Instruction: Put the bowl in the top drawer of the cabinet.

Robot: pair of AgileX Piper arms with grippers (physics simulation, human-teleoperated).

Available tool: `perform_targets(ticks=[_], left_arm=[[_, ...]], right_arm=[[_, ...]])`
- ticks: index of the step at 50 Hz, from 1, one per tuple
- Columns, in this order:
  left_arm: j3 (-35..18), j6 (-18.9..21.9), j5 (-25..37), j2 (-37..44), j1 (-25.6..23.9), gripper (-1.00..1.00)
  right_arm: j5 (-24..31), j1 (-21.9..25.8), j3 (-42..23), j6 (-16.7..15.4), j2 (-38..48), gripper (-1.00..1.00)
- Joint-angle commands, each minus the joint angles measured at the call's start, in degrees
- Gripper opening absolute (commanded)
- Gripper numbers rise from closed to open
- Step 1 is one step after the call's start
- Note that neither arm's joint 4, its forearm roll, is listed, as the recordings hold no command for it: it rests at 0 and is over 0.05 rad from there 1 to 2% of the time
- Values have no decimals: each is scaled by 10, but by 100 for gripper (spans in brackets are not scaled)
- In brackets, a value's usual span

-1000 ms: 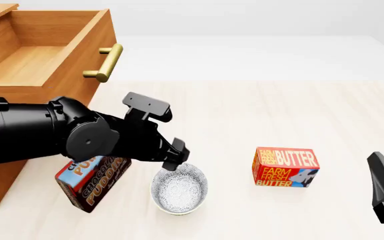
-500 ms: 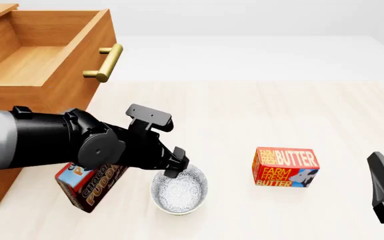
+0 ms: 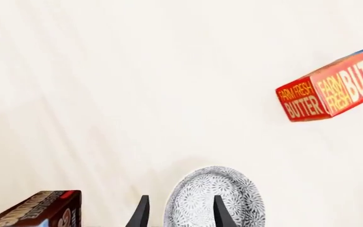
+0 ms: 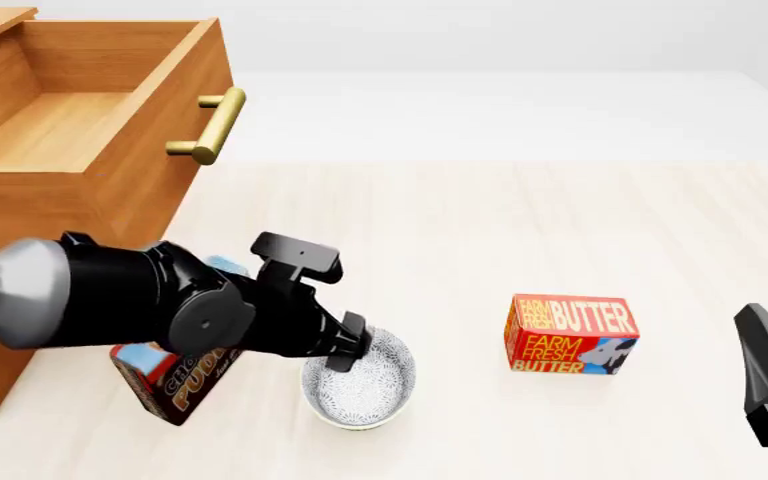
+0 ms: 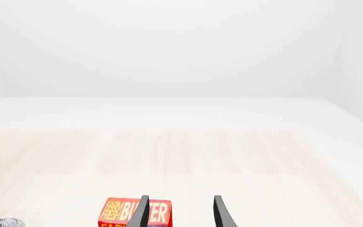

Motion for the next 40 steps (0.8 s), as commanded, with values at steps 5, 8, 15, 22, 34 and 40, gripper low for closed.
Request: perform_targets(ticks=[5,8,15,22,34,40], left_arm=[[10,-22,-16,22,23,100],[15,-28,-22,26,17,100],[22,-34,-31,34,15,100],[30,-43,-42,41,9,100],[37,-42,-50,47,16,100],[27,-28,-40,37,33,-100]], right_arm=[[0,0,0,0,0,100],[0,0,0,0,0,100],[0,0,0,0,0,100],[0,0,0,0,0,100],[0,0,0,0,0,100],[0,0,0,0,0,100]])
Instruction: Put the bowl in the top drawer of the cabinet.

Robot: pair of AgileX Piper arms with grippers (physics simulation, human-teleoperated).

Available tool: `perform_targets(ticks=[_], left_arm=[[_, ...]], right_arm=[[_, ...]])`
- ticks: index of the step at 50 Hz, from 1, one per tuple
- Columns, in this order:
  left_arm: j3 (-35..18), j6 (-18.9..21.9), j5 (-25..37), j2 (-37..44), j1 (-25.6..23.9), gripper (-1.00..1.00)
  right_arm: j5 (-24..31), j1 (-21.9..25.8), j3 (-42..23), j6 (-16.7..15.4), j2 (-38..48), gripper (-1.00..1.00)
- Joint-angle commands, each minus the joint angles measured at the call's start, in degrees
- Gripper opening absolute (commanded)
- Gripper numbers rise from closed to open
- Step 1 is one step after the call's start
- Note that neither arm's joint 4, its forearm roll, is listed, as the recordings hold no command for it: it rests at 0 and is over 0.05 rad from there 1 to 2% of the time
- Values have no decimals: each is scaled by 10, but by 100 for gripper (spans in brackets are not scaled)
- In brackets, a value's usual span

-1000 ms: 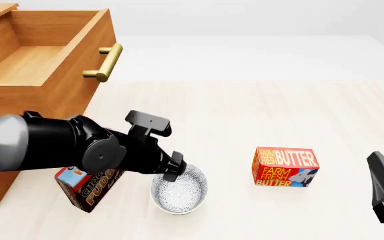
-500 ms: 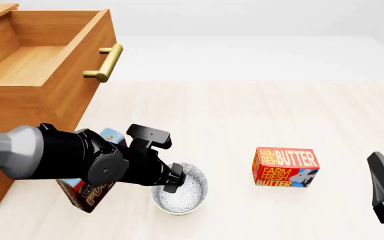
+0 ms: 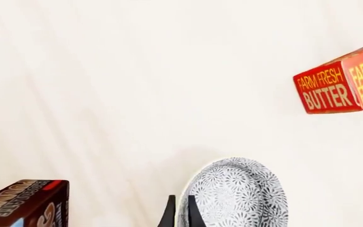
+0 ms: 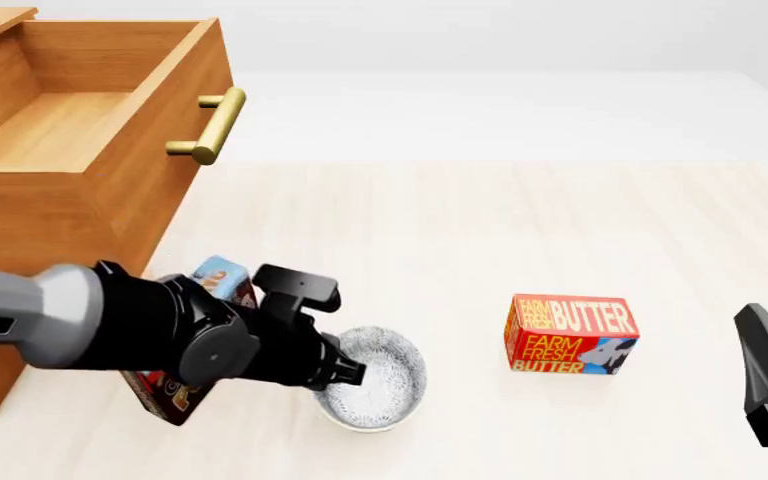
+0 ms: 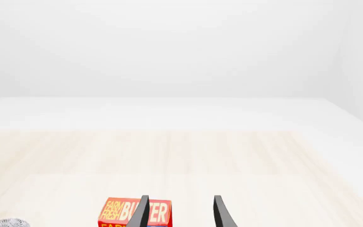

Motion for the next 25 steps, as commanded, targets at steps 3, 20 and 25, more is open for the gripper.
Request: perform_targets(ticks=[3,20,25], left_arm=[[-17,21,13,-7,54,-100],[-46,62,56,-67,61,-100],[-49,69,63,-82,56,-100]], right_arm=[[0,0,0,0,0,100],[0,0,0,0,0,100],[0,0,0,0,0,100]])
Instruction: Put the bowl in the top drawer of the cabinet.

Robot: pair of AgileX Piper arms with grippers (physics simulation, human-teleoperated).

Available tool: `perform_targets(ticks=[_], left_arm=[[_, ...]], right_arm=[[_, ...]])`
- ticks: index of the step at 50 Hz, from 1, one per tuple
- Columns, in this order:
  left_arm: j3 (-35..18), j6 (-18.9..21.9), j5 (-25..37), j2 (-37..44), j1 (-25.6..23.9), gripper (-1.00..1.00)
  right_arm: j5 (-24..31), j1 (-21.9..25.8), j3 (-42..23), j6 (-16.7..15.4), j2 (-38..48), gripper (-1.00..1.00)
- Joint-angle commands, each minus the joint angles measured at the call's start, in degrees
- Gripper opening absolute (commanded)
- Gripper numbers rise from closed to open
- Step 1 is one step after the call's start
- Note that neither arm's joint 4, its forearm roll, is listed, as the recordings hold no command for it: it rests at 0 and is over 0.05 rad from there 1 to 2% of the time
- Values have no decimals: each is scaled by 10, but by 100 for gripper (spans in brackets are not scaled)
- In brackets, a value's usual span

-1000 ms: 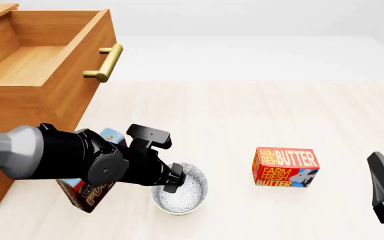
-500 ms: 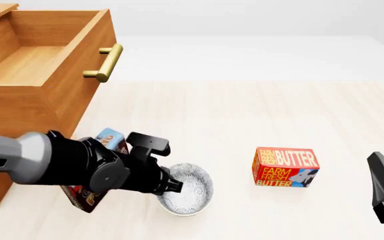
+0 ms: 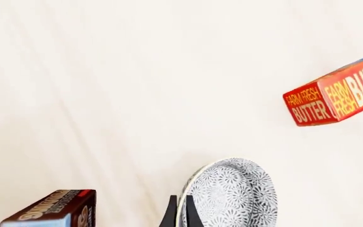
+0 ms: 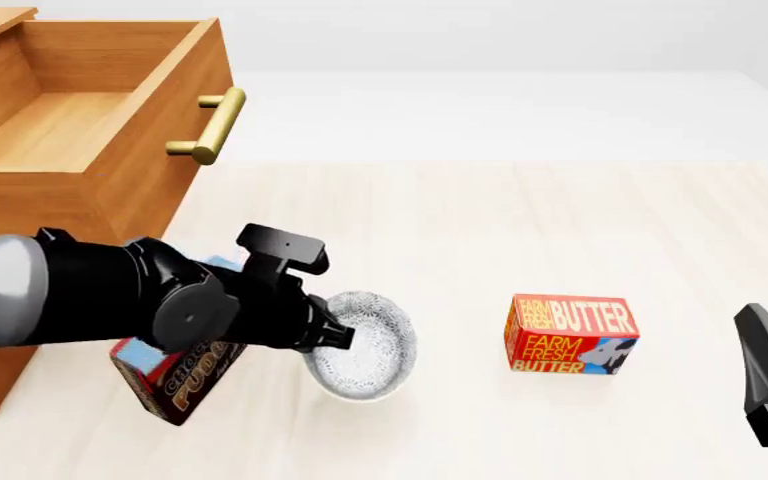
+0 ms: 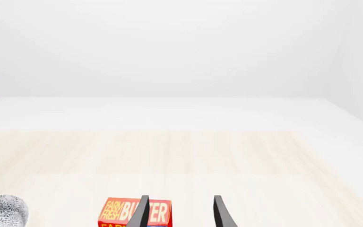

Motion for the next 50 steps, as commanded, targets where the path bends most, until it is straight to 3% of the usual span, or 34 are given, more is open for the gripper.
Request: perform_targets(ticks=[1,7,21,50], left_arm=[[-20,19,24,-31,23,-100],[-30,25,37,-50,19,-100],[-60,81,79,-91,27,-100],[-98,113,134,-156,11,-100]], right_arm=[[0,0,0,0,0,100],[0,0,0,0,0,100],[0,0,0,0,0,100],[0,0,0,0,0,100]])
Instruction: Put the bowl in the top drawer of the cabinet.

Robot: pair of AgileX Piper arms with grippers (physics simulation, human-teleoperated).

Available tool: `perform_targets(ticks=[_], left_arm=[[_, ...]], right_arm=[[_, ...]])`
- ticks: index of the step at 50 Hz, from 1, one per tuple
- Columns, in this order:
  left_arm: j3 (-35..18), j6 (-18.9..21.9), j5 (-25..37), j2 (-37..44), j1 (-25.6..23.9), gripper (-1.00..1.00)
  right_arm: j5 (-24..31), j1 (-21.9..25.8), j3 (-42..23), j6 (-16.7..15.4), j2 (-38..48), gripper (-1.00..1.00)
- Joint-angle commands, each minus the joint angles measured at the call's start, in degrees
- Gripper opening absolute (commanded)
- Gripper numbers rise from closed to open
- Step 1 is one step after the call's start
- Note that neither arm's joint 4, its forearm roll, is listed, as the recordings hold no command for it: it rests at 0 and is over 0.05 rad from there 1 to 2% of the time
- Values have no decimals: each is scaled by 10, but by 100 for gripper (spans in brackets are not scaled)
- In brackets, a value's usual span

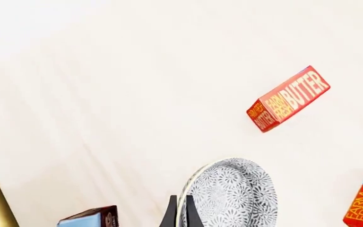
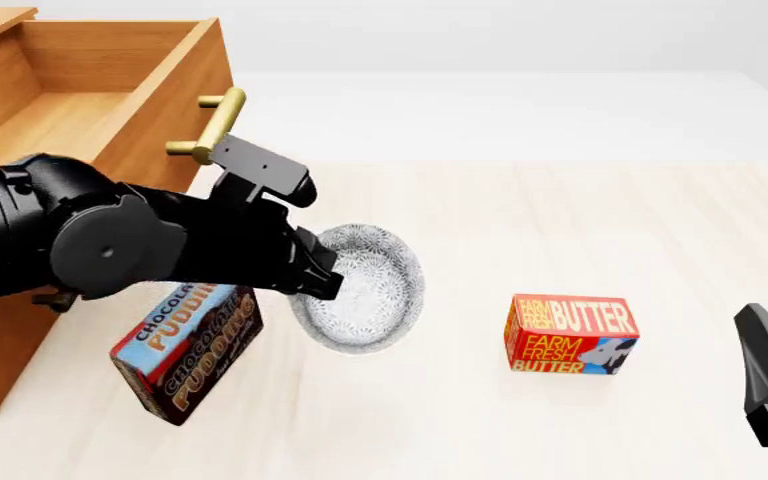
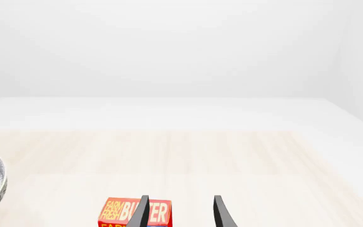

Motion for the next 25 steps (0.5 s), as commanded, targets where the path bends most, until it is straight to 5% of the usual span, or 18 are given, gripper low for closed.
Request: perform_targets(ticks=[1,25], left_arm=[[-29,13,30,-29,20,-100],[-85,41,76,-86,41,-100]], right_arm=[[0,0,0,0,0,100],[0,0,0,0,0,100]])
